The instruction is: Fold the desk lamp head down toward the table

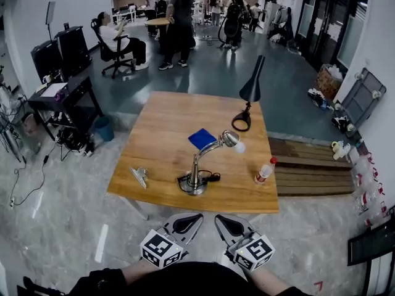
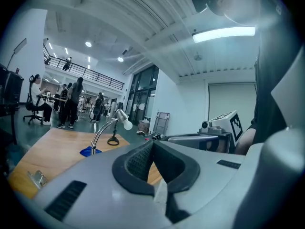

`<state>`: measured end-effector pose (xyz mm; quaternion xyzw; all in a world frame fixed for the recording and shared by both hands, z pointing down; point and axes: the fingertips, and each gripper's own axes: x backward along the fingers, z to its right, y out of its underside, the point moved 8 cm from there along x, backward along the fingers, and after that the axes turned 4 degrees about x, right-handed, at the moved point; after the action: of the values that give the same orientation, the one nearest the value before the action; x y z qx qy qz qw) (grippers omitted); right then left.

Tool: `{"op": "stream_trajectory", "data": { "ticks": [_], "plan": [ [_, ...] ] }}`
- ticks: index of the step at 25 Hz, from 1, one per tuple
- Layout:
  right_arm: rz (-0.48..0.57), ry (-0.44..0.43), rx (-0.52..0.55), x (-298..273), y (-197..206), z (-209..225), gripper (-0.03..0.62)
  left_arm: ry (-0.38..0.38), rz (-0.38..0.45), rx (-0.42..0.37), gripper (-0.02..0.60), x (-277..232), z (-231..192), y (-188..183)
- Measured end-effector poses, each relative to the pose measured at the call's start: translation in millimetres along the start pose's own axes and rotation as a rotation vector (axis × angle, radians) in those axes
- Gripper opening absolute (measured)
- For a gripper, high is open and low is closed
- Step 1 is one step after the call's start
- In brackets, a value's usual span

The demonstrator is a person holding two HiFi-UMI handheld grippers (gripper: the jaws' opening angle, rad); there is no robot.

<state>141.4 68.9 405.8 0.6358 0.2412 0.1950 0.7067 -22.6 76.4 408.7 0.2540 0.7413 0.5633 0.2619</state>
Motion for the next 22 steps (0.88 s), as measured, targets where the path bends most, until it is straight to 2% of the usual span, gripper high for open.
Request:
{"op": "stream_trajectory", "data": {
  "ticks": [14,18,22],
  "plan": [
    [0.001,-0.105,0.023,9,2,49,0.005,-0.146,-0.016,-0.037,0.009,-40,-1,3],
    [-0.014,-0.103,0.040,-6,-1,58,0.005,-0.158,-0.025,-0.047,0.009,-48,-22,1],
    [-0.034,-0.066,0.056,-37,-5,71,0.005,-0.145,-0.030,-0.058,0.008,-59,-64,1]
  ]
}}
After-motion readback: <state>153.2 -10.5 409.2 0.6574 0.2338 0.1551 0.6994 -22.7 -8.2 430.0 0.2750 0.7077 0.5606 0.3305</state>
